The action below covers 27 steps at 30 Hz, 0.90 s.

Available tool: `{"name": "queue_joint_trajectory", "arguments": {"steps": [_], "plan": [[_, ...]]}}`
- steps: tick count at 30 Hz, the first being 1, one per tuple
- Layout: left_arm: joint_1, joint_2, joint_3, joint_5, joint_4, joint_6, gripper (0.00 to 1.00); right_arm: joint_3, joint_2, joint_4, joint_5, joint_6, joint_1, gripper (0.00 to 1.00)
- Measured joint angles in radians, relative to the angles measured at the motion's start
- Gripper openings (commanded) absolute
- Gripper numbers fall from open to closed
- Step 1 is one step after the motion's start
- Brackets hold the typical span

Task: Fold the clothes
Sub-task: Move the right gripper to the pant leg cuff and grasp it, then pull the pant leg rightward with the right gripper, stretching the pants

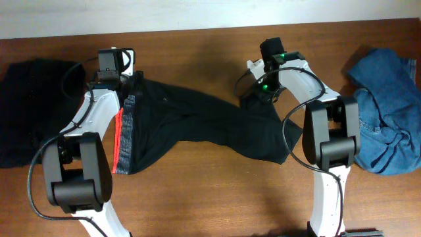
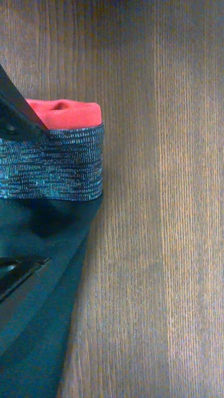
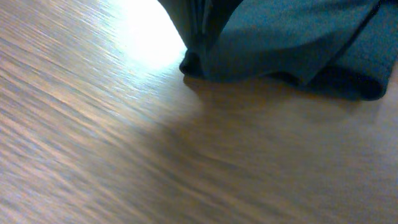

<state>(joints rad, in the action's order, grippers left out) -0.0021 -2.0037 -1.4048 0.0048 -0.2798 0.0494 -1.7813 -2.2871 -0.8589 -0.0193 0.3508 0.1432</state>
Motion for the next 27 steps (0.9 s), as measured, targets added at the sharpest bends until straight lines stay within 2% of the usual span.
{"name": "queue_joint_trajectory", "arguments": {"steps": [9, 22, 27], "plan": [[0.0, 0.0, 0.0, 0.0, 0.0, 0.0, 0.59, -0.029, 0.0, 0.032, -0.21, -0.139, -0.032, 0.04], [0.004, 0.0, 0.0, 0.0, 0.0, 0.0, 0.59, -0.029, 0.0, 0.068, -0.325, -0.247, -0.177, 0.04], [0.016, 0.0, 0.0, 0.0, -0.003, 0.0, 0.59, -0.046, 0.0, 0.022, -0.346, -0.318, -0.254, 0.04]]}}
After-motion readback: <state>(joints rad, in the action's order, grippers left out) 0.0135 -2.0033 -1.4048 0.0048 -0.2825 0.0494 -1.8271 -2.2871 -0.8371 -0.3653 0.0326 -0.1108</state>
